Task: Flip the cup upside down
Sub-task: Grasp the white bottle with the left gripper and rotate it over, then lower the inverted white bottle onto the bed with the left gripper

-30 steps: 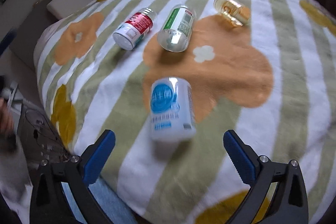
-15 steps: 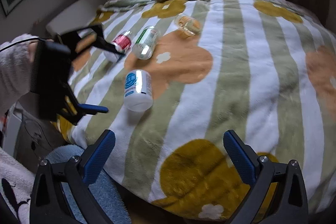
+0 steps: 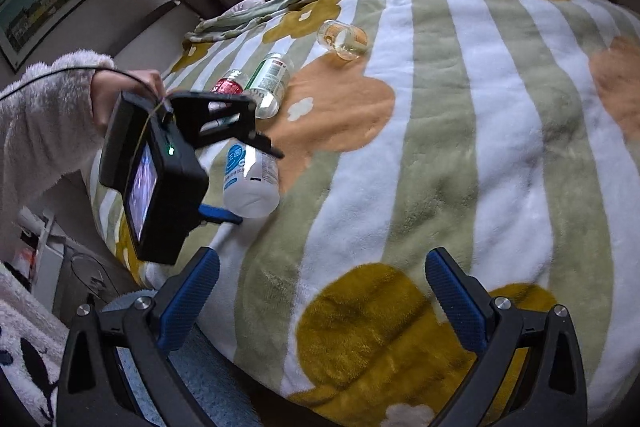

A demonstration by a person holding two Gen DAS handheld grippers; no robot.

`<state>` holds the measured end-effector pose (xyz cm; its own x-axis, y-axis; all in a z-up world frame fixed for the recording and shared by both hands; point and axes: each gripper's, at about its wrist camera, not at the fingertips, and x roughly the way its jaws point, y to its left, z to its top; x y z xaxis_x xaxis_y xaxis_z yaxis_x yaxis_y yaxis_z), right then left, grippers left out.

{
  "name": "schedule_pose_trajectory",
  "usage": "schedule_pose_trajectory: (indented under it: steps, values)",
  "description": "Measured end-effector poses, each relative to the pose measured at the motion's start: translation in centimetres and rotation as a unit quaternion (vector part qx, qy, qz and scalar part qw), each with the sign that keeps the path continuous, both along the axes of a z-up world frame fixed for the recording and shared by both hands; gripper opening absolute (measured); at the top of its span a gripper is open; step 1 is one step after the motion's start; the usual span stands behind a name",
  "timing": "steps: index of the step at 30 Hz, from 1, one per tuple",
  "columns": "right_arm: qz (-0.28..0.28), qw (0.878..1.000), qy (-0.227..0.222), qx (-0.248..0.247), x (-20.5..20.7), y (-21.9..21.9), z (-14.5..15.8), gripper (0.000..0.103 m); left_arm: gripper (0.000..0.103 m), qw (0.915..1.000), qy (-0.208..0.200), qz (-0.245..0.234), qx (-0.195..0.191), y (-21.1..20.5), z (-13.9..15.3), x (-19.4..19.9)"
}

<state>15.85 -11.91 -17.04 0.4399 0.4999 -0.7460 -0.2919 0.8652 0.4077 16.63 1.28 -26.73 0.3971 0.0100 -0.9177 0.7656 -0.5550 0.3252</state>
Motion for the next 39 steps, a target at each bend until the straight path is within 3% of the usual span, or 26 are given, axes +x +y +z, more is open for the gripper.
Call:
schedule_pose_trajectory:
  steps: [1,6,9,11,12,15,19,22,23,24,25,26,27,29,32,34,39]
  values:
    - [-0.003,1.000,0.002,0.007,0.0,-0.2,-0.3,0.103,0.066,1.0000,0.005,0.005,0.004,0.0,-0.2,-0.1]
    - [-0.023,0.999,0.008,0.041,-0.2,-0.9,-0.8,0.103,0.066,0.9995,0.008,0.030,-0.011,0.1,0.0,0.1]
    - [-0.032,0.998,0.006,0.052,-0.4,-1.2,-0.5,0.103,0.066,0.9959,0.022,0.080,-0.035,0.2,1.1,1.0]
    - [-0.037,0.998,0.001,0.058,-0.6,-1.4,-0.1,0.103,0.066,0.9882,0.045,0.132,-0.064,0.3,2.2,1.7]
    - [-0.040,0.997,-0.002,0.062,-0.8,-1.4,0.1,0.103,0.066,0.9785,0.067,0.173,-0.090,0.5,3.1,2.3]
    - [-0.047,0.996,-0.014,0.076,-1.2,-1.7,0.8,0.103,0.066,0.9336,0.128,0.281,-0.182,1.9,5.4,4.2]
    - [-0.054,0.993,-0.023,0.105,-1.8,-1.8,1.5,0.103,0.066,0.8483,0.167,0.392,-0.315,4.3,7.1,6.0]
    - [-0.057,0.991,-0.022,0.118,-2.0,-1.5,1.3,0.103,0.066,0.7475,0.183,0.477,-0.424,6.9,7.2,7.0]
    - [-0.058,0.991,-0.020,0.122,-1.9,-1.3,1.2,0.103,0.066,0.7206,0.190,0.495,-0.447,7.3,6.9,7.4]
    - [-0.059,0.990,-0.019,0.125,-2.0,-1.3,1.1,0.103,0.066,0.6877,0.193,0.514,-0.475,7.8,6.6,7.5]
    - [-0.060,0.990,-0.016,0.129,-1.9,-1.1,1.0,0.103,0.066,0.6736,0.192,0.521,-0.488,7.8,6.4,7.7]
    - [-0.060,0.989,-0.014,0.133,-1.8,-0.9,1.0,0.103,0.066,0.6494,0.189,0.533,-0.508,8.0,6.1,7.7]
    - [-0.061,0.989,-0.013,0.135,-1.8,-0.7,1.0,0.103,0.066,0.6334,0.193,0.540,-0.520,8.0,5.9,7.9]
    - [-0.060,0.989,-0.013,0.136,-1.8,-0.4,1.1,0.103,0.066,0.6050,0.198,0.550,-0.541,8.1,5.6,8.2]
    - [-0.060,0.989,-0.017,0.136,-1.8,0.0,1.4,0.103,0.066,0.5759,0.201,0.562,-0.559,8.6,5.1,8.6]
    - [-0.060,0.989,-0.019,0.135,-1.8,0.2,1.5,0.103,0.066,0.5720,0.194,0.564,-0.563,8.9,4.7,8.4]
    - [-0.060,0.989,-0.017,0.134,-1.6,0.6,1.3,0.103,0.066,0.5831,0.184,0.567,-0.552,9.6,3.6,7.4]
